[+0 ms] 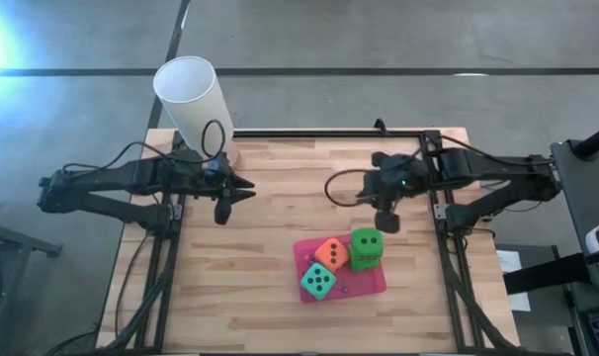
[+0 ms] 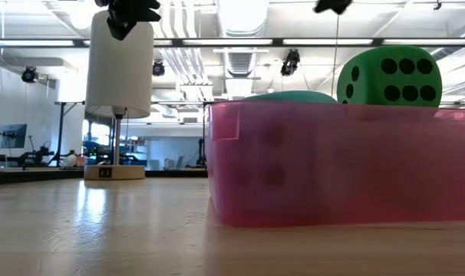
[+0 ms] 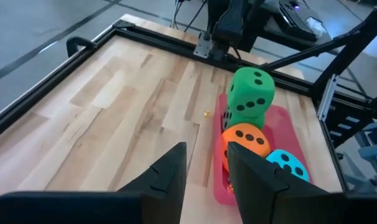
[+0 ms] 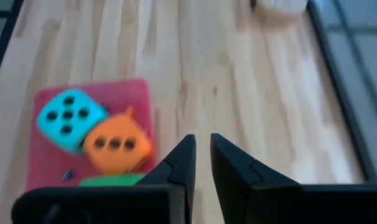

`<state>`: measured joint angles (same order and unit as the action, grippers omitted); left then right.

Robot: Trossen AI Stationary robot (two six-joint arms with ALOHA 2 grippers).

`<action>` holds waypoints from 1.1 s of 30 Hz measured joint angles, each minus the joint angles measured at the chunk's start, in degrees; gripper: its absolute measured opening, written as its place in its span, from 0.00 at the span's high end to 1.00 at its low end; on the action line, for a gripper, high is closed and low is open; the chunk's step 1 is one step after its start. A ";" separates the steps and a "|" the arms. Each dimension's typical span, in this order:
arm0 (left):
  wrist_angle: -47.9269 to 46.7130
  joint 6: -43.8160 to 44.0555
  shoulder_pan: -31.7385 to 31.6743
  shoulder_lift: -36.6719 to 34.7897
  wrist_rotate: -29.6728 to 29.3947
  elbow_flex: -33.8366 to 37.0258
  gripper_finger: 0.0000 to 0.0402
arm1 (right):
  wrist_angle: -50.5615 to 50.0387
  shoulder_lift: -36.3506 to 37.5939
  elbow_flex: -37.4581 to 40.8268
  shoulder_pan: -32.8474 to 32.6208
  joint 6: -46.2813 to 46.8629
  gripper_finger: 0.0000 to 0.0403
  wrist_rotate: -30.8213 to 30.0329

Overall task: Pick & Place Dice
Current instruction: Adjust the pink bin

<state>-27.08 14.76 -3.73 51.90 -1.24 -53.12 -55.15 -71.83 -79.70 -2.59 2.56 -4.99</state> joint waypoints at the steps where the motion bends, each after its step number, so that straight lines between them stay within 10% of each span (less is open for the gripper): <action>1: -0.01 -0.08 0.00 0.00 0.00 0.00 0.70 | -1.79 0.30 0.01 -0.65 1.79 0.90 -0.11; 13: 0.01 -1.51 0.00 0.00 0.00 0.00 0.70 | -21.63 0.61 1.73 -8.09 21.41 0.96 -1.27; 33: 0.01 -2.40 0.02 0.00 0.00 0.02 0.70 | -21.86 9.68 17.80 -20.67 47.70 0.98 -4.12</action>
<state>-27.07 12.36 -3.70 51.90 -1.23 -53.10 -77.01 -62.15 -61.91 -23.26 50.26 -9.11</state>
